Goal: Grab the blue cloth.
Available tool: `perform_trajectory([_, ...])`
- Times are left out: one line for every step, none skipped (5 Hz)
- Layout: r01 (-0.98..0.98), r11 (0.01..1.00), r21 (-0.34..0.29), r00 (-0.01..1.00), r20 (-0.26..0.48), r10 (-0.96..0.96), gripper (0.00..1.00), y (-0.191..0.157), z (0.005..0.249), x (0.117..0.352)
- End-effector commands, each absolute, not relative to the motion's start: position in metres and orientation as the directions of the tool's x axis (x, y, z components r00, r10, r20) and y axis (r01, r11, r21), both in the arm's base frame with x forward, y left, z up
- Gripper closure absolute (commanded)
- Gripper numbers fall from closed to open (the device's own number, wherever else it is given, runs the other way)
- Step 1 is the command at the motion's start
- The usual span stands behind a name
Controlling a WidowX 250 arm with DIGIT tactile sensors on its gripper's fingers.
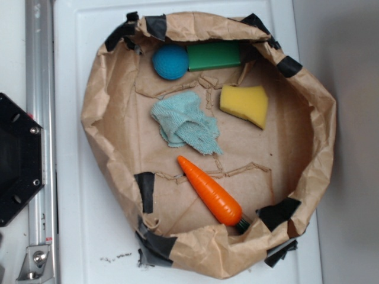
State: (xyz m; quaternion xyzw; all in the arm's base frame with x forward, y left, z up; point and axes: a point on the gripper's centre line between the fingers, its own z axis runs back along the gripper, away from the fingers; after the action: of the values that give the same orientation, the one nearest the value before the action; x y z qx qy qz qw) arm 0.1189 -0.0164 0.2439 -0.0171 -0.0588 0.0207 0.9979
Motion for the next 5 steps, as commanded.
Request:
perform_trajectory([-0.039,0.999,-0.037,0.992,0.117,0.043,0.0,-0.016,0.244,0.119])
perform_trajectory([-0.286,0.957,0.045,0.951,0.137,0.278,0.0,-0.013,0.215,0.169])
perform_trajectory([-0.407,0.913,0.01,0.905,0.136,0.402,0.0,-0.008,0.197,0.205])
perform_trajectory([-0.601,0.799,-0.005,0.788,0.158,0.594,0.0,-0.003,0.169,0.239])
perform_trajectory([-0.667,0.744,-0.025,0.723,0.22,0.655,0.0,0.002,0.14,0.251])
